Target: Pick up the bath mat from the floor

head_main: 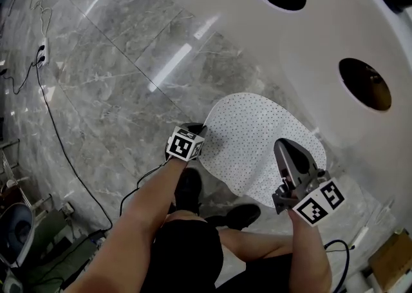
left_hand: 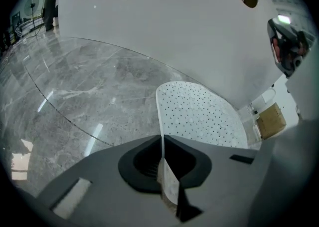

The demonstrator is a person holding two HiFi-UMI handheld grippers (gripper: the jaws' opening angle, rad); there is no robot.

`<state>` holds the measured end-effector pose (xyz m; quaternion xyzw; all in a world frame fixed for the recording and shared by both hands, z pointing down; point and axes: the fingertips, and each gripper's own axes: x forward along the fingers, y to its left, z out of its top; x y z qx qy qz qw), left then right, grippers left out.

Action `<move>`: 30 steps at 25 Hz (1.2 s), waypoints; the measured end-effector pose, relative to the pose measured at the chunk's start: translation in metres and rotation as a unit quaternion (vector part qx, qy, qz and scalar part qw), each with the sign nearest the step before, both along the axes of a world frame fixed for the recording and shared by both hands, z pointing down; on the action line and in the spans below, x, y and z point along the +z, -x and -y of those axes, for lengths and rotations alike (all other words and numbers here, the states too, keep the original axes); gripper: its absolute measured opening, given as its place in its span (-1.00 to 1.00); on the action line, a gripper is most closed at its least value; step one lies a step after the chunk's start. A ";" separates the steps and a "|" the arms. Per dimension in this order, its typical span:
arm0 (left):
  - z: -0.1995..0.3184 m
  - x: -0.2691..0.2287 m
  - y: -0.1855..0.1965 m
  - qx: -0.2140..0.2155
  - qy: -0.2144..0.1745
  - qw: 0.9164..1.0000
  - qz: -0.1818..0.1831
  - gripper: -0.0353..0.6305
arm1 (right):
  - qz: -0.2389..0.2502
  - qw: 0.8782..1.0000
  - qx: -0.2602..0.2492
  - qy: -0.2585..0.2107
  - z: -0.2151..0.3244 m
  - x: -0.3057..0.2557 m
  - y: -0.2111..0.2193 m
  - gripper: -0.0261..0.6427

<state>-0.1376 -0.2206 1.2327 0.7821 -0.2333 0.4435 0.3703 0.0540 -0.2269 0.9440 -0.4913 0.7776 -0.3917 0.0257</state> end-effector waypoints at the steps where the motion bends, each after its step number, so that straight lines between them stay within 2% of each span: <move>1: -0.001 -0.006 -0.002 -0.002 0.003 1.000 -0.006 -0.85 | 0.001 1.000 0.002 0.004 -0.001 0.000 0.000 -0.90; 5: -0.007 -0.027 -0.013 0.001 0.017 1.000 -0.026 -0.85 | 0.002 1.000 0.009 0.015 -0.008 0.000 0.003 -0.90; 9: -0.010 -0.033 -0.020 0.022 0.023 0.999 -0.027 -0.85 | -0.001 1.000 0.011 -0.003 0.001 -0.010 -0.004 -0.90; 14: -0.015 -0.050 -0.023 0.024 0.028 0.999 -0.035 -0.85 | -0.003 0.999 0.049 0.002 -0.003 -0.015 -0.031 -0.90; 17: -0.019 -0.067 -0.027 0.036 0.030 0.998 -0.035 -0.85 | -0.006 0.998 0.059 0.014 -0.016 -0.015 -0.033 -0.90; 25: -0.026 -0.137 -0.052 0.072 0.016 0.996 -0.040 -0.85 | -0.058 0.995 0.057 0.055 -0.079 -0.014 -0.022 -0.90; 30: -0.039 -0.189 -0.065 0.124 0.001 0.991 -0.043 -0.85 | -0.038 0.991 0.102 0.078 -0.106 -0.031 -0.023 -0.90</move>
